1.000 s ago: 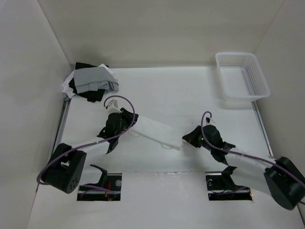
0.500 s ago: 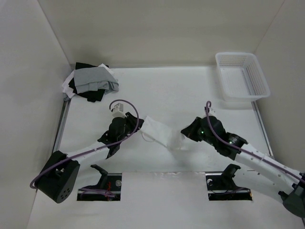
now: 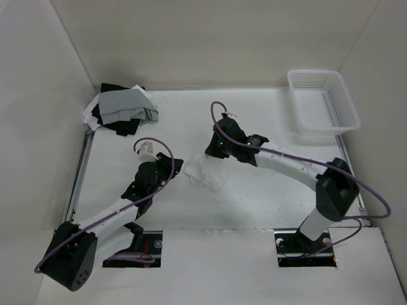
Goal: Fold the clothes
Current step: Fold the tank top
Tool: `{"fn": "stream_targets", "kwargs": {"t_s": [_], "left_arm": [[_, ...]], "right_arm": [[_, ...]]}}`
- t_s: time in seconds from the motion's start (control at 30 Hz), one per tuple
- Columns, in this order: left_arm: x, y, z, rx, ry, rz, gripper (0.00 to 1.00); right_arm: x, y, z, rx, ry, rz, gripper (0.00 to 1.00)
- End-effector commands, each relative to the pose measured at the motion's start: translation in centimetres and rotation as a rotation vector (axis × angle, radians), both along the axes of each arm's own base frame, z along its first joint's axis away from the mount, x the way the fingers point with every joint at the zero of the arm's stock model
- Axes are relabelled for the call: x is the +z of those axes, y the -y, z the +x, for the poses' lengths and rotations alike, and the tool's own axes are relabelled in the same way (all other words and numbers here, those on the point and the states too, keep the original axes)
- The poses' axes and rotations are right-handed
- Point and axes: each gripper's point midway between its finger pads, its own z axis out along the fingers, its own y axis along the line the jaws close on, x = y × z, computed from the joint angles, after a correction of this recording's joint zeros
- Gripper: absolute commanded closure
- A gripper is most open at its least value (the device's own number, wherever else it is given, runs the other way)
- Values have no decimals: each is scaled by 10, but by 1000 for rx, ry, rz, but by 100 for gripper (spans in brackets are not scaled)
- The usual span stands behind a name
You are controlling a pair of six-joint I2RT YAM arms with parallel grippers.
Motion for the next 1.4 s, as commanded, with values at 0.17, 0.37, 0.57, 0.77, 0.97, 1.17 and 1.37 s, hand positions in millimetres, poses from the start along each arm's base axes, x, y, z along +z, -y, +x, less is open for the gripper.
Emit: {"fn": "stream_targets", "kwargs": {"t_s": [0.17,0.37,0.57,0.77,0.97,1.17,1.37], "left_arm": [[15,-25,-1,61,51,-19,73],[30,-23,4,56,73,-11,73],[38,18,9,-52,76,24,70],[28,26,5,-62,63,116,66],[13,-11,3,35,3,208,58],[-2,-48,-6,128,-62,230,52],[-22,-79,-14,214,-143,230,50]], "right_arm": [[-27,-77,13,107,-21,-18,77],[30,-78,7,120,109,145,55],[34,-22,-25,117,197,171,78],[2,86,-43,-56,333,111,100],[11,164,-20,-269,448,176,68],[17,206,14,-386,530,163,30],[-20,212,14,-420,480,162,20]]}}
